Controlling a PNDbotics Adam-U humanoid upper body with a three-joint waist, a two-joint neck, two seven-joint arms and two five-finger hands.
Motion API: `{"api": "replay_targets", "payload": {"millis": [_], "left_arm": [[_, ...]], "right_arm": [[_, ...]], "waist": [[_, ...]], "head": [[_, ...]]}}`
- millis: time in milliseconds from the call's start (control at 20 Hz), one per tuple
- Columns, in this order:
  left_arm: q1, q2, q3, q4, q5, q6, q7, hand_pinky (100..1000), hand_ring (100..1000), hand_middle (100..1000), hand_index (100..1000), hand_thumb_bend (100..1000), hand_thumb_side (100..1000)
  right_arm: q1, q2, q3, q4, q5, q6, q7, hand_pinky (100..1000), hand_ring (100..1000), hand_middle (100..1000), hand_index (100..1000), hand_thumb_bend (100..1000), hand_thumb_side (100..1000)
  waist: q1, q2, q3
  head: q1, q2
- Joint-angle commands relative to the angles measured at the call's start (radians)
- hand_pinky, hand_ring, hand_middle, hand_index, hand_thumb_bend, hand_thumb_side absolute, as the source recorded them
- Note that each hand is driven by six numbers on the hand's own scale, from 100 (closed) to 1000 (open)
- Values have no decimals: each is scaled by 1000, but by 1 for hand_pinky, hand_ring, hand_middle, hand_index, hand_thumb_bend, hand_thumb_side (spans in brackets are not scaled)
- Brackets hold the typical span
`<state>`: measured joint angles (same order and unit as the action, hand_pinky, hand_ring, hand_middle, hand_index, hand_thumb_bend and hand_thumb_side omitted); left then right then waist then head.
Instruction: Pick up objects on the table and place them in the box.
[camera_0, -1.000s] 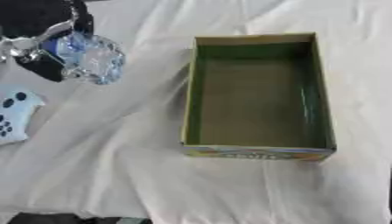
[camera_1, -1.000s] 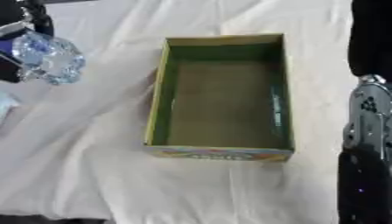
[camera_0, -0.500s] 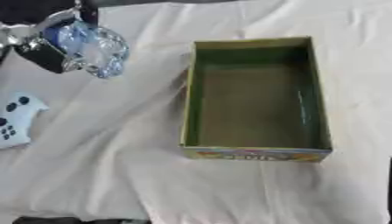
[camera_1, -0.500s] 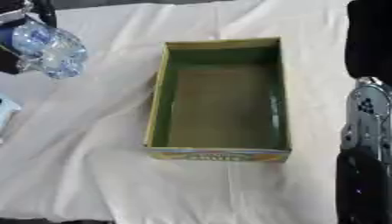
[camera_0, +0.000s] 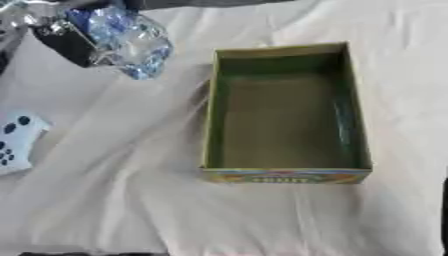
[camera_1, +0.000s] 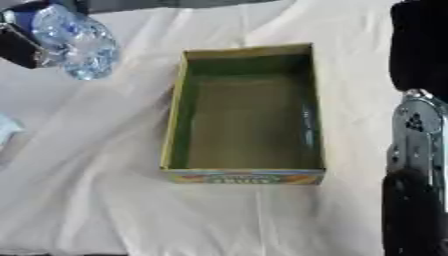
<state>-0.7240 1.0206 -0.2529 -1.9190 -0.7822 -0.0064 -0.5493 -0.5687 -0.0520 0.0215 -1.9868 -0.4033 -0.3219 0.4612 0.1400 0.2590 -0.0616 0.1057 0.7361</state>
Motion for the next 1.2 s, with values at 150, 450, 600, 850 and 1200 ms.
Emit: {"api": "replay_targets", "payload": {"millis": [150, 450, 600, 850, 1200], "left_arm": [[-89, -49, -34, 49, -7, -28, -15, 100, 192, 585, 402, 294, 106], [-156, -114, -66, 101, -15, -50, -15, 100, 192, 589, 401, 275, 107], [-173, -133, -76, 116, -15, -55, -14, 100, 192, 591, 400, 265, 106], [-202, -160, -88, 135, -13, -61, -14, 100, 191, 592, 399, 253, 107], [-232, -193, -104, 157, -7, -66, -16, 100, 190, 593, 398, 235, 110]], "right_arm": [[-4, 12, 9, -13, -1, 3, 5, 664, 763, 838, 910, 100, 1000], [-5, 19, 16, -13, -2, 6, 11, 664, 763, 838, 910, 100, 1000], [-5, 29, 20, -13, -1, 10, 14, 663, 763, 838, 910, 100, 1000], [-5, 35, 22, -13, 2, 13, 18, 663, 763, 838, 910, 100, 1000], [-5, 38, 23, -13, 9, 19, 23, 662, 764, 838, 912, 100, 1000]], "waist": [[2, -26, -8], [5, -25, -21], [2, -28, -23], [-1, -29, -25], [-2, -26, -28]], "head": [[6, -15], [17, -16], [30, -17], [37, -24], [40, -27]]}}
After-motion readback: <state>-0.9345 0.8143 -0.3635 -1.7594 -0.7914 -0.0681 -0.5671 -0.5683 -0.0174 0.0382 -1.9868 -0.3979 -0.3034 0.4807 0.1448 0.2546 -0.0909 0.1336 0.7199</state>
